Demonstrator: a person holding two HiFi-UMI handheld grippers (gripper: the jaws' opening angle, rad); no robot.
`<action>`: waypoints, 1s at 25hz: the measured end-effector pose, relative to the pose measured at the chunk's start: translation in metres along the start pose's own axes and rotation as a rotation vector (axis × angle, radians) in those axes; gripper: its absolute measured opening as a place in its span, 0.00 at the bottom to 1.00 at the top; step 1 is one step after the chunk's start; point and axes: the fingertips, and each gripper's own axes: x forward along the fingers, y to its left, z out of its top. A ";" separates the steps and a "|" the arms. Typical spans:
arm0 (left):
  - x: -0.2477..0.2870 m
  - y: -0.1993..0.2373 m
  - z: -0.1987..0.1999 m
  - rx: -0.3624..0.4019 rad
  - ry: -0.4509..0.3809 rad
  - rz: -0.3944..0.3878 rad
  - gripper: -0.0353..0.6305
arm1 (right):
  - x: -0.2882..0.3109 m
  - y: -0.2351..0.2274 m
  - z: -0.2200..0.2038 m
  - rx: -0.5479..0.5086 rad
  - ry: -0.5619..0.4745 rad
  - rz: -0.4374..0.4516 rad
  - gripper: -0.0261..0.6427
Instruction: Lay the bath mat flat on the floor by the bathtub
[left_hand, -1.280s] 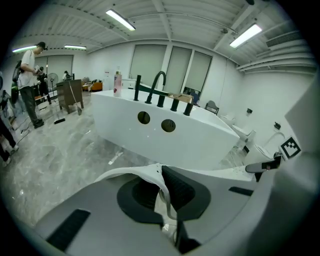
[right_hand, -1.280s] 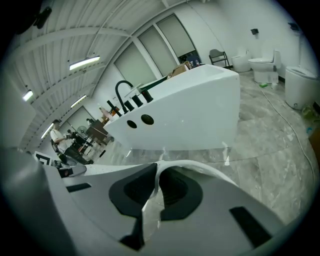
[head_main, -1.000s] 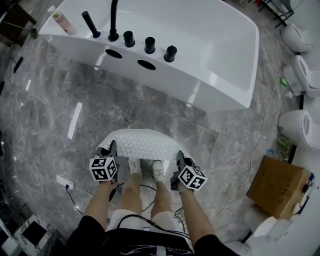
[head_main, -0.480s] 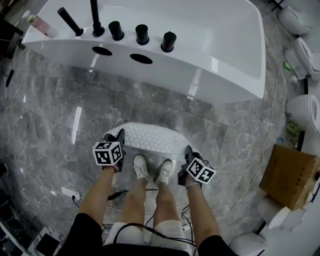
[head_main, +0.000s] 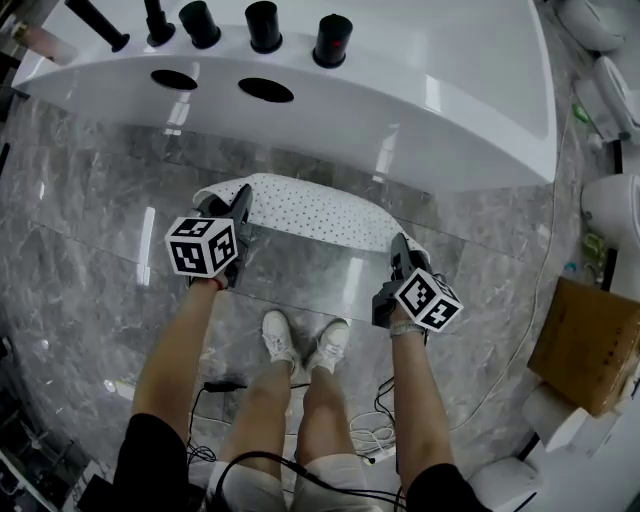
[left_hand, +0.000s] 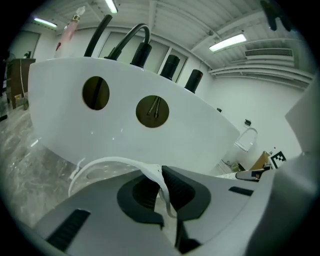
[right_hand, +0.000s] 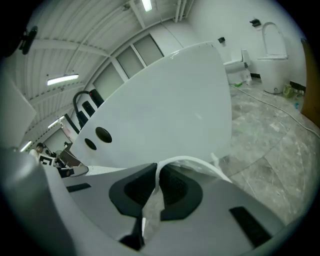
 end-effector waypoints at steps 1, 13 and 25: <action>0.007 0.003 0.001 0.017 -0.043 -0.008 0.09 | 0.008 -0.002 0.003 -0.023 -0.041 0.020 0.09; 0.111 0.130 -0.270 -0.133 0.161 0.101 0.09 | 0.122 -0.098 -0.259 -0.010 0.038 0.019 0.09; 0.108 0.161 -0.363 -0.266 0.352 0.190 0.09 | 0.133 -0.141 -0.340 0.136 0.214 -0.102 0.09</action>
